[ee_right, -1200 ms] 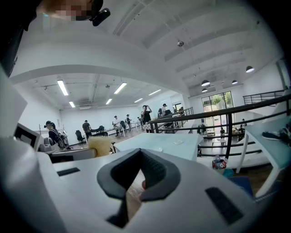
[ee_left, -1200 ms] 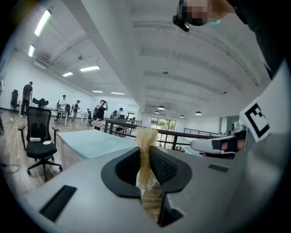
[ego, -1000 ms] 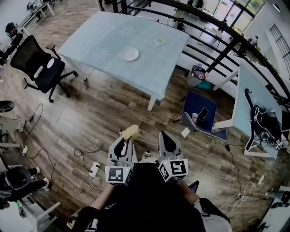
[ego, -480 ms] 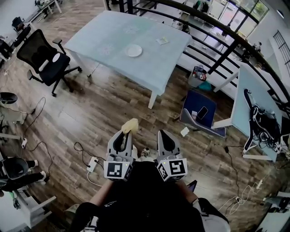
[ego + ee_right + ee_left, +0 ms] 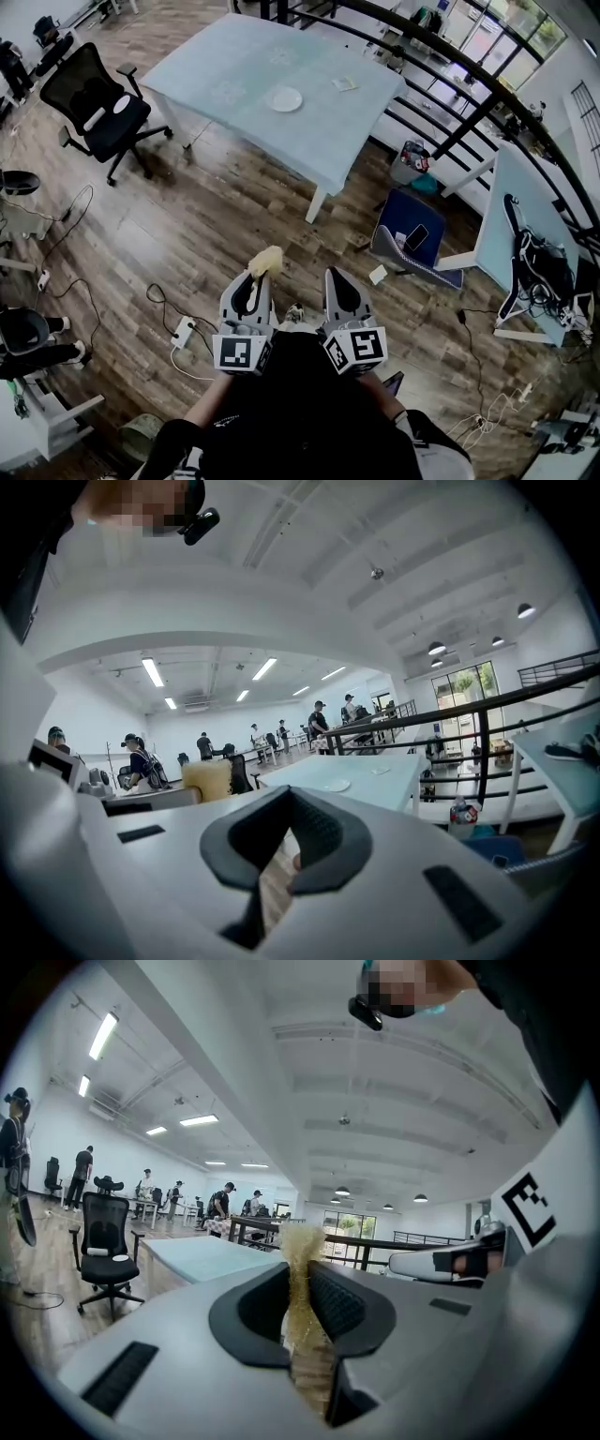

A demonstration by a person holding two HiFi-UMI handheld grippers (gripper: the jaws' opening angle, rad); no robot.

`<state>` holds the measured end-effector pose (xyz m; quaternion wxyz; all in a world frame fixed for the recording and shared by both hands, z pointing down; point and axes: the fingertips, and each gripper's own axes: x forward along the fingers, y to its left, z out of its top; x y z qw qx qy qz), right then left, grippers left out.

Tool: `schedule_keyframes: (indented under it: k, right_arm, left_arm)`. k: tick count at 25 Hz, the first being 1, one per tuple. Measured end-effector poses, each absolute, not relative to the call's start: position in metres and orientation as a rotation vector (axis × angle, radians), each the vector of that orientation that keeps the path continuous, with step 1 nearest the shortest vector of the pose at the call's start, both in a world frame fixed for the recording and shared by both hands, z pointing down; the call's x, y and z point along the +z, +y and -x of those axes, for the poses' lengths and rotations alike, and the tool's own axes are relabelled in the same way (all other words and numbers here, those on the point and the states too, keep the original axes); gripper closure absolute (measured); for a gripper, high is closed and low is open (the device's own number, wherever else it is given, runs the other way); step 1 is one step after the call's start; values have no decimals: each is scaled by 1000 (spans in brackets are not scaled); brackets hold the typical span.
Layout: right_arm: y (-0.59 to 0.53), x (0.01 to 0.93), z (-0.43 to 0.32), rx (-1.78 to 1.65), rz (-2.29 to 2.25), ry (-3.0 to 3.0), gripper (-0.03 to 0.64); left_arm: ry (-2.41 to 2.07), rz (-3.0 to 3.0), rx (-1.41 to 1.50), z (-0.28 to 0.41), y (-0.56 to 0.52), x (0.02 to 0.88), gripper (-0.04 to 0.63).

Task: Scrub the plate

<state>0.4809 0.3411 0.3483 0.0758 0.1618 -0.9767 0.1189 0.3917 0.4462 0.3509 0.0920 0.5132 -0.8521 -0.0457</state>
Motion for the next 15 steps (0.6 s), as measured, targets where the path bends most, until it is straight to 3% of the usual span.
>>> schedule_keyframes:
  k: [15]
  right_arm:
    - [322,350,-413,318,-459,-2894,607]
  left_arm:
    - [-2513,-1472,-173,-323,427,356,531]
